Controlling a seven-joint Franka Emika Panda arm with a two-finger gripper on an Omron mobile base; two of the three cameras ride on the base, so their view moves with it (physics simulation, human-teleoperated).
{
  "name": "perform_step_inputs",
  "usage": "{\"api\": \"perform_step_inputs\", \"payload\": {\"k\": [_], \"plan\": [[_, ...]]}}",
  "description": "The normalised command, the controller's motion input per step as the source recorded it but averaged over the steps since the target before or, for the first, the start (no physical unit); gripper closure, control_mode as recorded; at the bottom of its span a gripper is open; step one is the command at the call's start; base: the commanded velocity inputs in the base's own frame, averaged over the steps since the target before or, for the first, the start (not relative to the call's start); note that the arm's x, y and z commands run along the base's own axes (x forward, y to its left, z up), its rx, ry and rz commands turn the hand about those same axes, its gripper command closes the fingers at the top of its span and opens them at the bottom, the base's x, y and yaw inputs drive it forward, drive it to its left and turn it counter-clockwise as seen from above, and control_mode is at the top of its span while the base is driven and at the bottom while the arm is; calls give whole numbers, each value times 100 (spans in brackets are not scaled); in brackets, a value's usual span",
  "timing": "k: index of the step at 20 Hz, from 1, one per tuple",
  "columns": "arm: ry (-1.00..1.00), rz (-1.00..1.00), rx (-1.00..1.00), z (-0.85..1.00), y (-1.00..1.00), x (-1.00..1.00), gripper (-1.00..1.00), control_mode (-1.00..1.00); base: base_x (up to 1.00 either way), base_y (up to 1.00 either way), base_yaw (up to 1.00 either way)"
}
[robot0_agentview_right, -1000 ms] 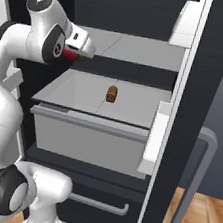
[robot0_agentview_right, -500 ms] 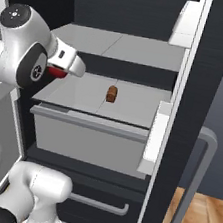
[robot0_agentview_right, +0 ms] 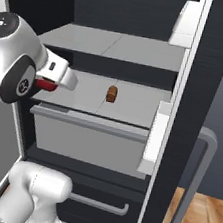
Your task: Pick tomato from the fridge and place it on the plate on the counter.
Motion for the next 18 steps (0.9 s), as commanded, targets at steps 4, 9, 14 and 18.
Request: {"api": "perform_step_inputs", "payload": {"k": [4,9,14,18], "plan": [[19,6,0,-11,0,-33,100,-100,0,0,0],[12,0,-2,-35,0,-37,100,-100,0,0,0],[0,0,-11,-41,0,-51,100,-100,0,0,0],[0,0,-6,-18,0,-47,100,-100,0,0,0]]}}
